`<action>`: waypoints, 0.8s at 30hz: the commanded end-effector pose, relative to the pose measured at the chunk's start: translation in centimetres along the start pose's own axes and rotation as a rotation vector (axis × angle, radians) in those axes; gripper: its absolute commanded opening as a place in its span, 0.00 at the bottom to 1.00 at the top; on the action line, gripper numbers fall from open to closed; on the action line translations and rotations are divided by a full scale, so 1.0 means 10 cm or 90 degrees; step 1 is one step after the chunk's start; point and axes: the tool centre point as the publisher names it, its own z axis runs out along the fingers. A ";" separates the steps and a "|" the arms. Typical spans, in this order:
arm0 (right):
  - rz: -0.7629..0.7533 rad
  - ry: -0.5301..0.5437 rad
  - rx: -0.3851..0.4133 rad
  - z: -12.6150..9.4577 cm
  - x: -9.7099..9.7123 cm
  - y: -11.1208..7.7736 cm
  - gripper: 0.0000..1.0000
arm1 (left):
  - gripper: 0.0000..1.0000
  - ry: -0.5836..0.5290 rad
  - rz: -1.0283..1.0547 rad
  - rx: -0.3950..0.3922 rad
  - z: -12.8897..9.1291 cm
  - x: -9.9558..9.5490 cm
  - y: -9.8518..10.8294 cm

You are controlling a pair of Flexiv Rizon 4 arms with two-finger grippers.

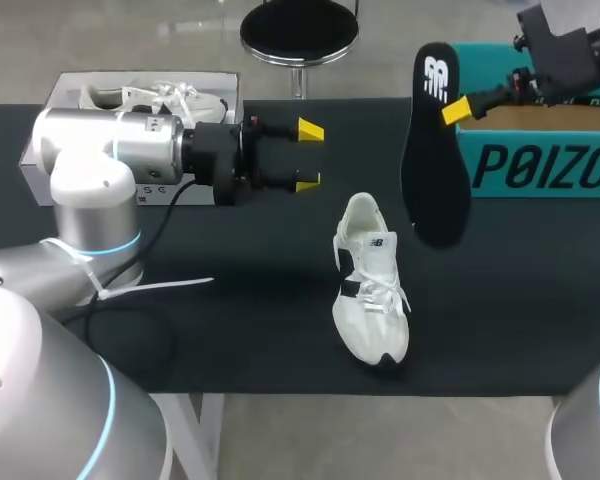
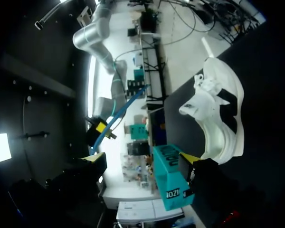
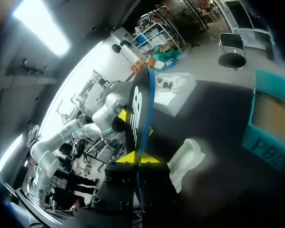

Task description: Take the shoe out of the shoebox, open the shoe tongue, remove and reinsert the insole, then place the shoe into the shoebox

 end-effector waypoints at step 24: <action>-0.002 0.055 0.038 0.78 -0.22 0.52 0.00 | 1.00 -0.001 0.001 -0.002 0.02 0.01 0.00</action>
